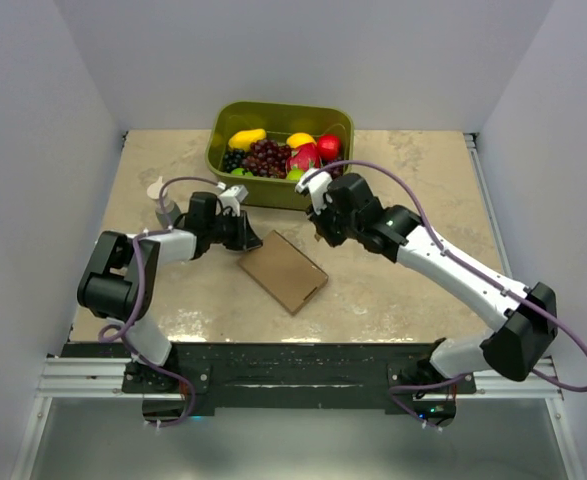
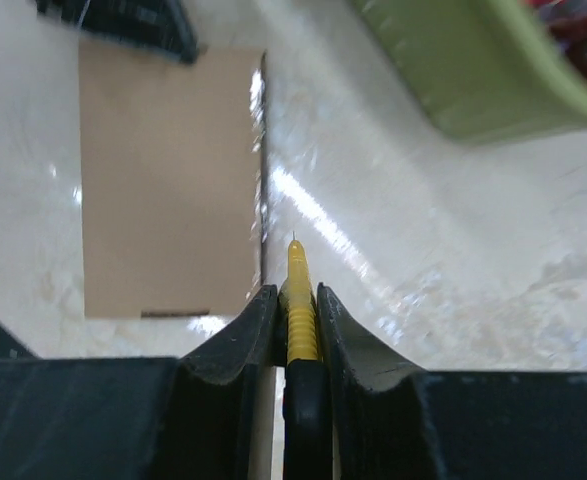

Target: Unpack the express box

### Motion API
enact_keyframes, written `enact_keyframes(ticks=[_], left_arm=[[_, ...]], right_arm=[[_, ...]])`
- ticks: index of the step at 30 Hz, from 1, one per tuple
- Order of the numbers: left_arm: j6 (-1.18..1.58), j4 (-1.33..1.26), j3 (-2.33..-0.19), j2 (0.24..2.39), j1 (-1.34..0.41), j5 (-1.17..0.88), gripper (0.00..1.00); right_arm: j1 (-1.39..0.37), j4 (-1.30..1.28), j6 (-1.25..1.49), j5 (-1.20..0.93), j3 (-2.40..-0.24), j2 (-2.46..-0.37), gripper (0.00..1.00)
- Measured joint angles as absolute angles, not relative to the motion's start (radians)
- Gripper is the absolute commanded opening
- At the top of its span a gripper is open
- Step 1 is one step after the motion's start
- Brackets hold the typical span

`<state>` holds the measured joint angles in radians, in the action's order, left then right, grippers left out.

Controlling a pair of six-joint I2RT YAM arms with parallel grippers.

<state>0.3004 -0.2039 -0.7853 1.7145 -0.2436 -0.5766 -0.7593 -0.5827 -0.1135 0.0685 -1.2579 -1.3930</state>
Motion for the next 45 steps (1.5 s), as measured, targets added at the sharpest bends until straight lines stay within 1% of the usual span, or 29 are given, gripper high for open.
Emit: enact_keyframes(ticks=[1, 3, 4, 6, 7, 12, 15, 17, 19, 21, 25, 28, 31, 36, 41, 45], left_arm=[[0.286, -0.19, -0.797, 1.719, -0.244, -0.585, 0.29], [0.244, -0.145, -0.829, 1.724, -0.244, -0.598, 0.4], [0.218, -0.113, -0.847, 1.724, -0.244, -0.599, 0.47], [0.17, -0.05, -0.887, 1.724, -0.244, -0.599, 0.52], [0.14, -0.018, -0.911, 1.722, -0.244, -0.599, 0.57], [0.02, 0.13, -1.015, 1.681, -0.244, -0.594, 0.6], [-0.028, 0.187, -1.053, 1.651, -0.244, -0.594, 0.62], [-0.062, 0.23, -1.052, 1.621, -0.245, -0.594, 0.63], [-0.114, 0.274, -1.052, 1.598, -0.249, -0.595, 0.66], [-0.198, 0.328, -1.051, 1.577, -0.255, -0.596, 0.68], [-0.369, 0.431, -1.028, 1.528, -0.269, -0.595, 0.68], [-0.431, 0.484, -1.022, 1.509, -0.276, -0.579, 0.68], [-0.425, 0.509, -1.018, 1.51, -0.281, -0.54, 0.68], [-0.296, 0.502, -0.962, 1.51, -0.282, -0.463, 0.65], [-0.218, 0.521, -0.902, 1.515, -0.282, -0.441, 0.65], [-0.2, 0.517, -0.918, 1.55, -0.282, -0.43, 0.7]], right_arm=[[-0.748, -0.552, -0.117, 0.073, -1.266, -1.391, 0.0], [-0.727, -0.506, -0.118, 0.091, -1.271, -1.39, 0.0], [-0.715, -0.491, -0.117, 0.099, -1.27, -1.391, 0.0], [-0.686, -0.462, -0.114, 0.11, -1.259, -1.392, 0.0], [-0.669, -0.447, -0.113, 0.113, -1.248, -1.391, 0.0], [-0.593, -0.417, -0.114, 0.12, -1.176, -1.388, 0.0], [-0.589, -0.4, -0.12, 0.118, -1.13, -1.38, 0.0], [-0.591, -0.383, -0.123, 0.113, -1.106, -1.376, 0.0], [-0.591, -0.368, -0.123, 0.111, -1.082, -1.366, 0.0], [-0.59, -0.355, -0.121, 0.102, -1.057, -1.353, 0.0], [-0.587, -0.341, -0.115, 0.072, -1.015, -1.339, 0.0], [-0.58, -0.336, -0.117, 0.032, -1.001, -1.34, 0.0], [-0.577, -0.326, -0.117, 0.008, -1.0, -1.346, 0.0], [-0.577, -0.291, -0.116, -0.021, -1.0, -1.39, 0.0], [-0.577, -0.282, -0.119, -0.065, -1.0, -1.439, 0.0], [-0.577, -0.282, -0.12, -0.097, -1.005, -1.483, 0.0]])
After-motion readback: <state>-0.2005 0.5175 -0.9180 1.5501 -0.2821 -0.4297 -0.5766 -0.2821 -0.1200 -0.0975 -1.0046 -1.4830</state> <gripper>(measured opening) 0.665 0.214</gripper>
